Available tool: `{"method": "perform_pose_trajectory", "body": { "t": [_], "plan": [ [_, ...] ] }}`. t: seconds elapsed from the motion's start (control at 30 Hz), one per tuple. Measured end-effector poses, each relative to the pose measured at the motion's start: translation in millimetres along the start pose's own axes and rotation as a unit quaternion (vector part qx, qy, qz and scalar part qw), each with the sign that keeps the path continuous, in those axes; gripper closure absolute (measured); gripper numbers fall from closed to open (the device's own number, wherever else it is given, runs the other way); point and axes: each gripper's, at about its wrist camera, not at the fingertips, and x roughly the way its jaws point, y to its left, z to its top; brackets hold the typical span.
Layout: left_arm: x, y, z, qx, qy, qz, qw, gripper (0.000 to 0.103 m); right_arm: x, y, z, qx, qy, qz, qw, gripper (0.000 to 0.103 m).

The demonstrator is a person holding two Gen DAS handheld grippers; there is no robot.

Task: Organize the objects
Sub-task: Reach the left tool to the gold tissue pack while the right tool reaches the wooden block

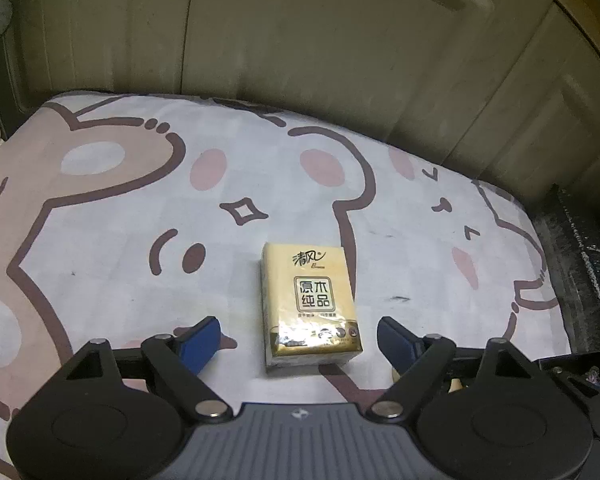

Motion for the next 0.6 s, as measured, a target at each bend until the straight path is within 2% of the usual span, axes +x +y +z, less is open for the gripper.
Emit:
{"method": "perform_pose_trajectory", "body": {
  "t": [0.3,0.4,0.47,0.6],
  "plan": [
    [14.1,-6.9,-1.5,0.012,0.01,0.009,0.9998,0.024,8.2,0.5,7.2,-0.026,0.015,-0.011,0.999,0.042],
    [16.0,-7.7,-1.3,0.014,0.01,0.012,0.9998,0.025,10.5,1.7,9.0,-0.035,0.023,-0.009,0.999,0.037],
    [16.6,-8.6,-0.9,0.016,0.009,0.017,0.9997,0.029,13.4,4.5,9.1,-0.048,0.03,-0.011,0.998,0.033],
    [16.9,-8.3,-0.5,0.019,0.011,0.02,0.9996,0.035,14.1,9.0,8.6,-0.058,0.039,-0.015,0.997,0.032]
  ]
}}
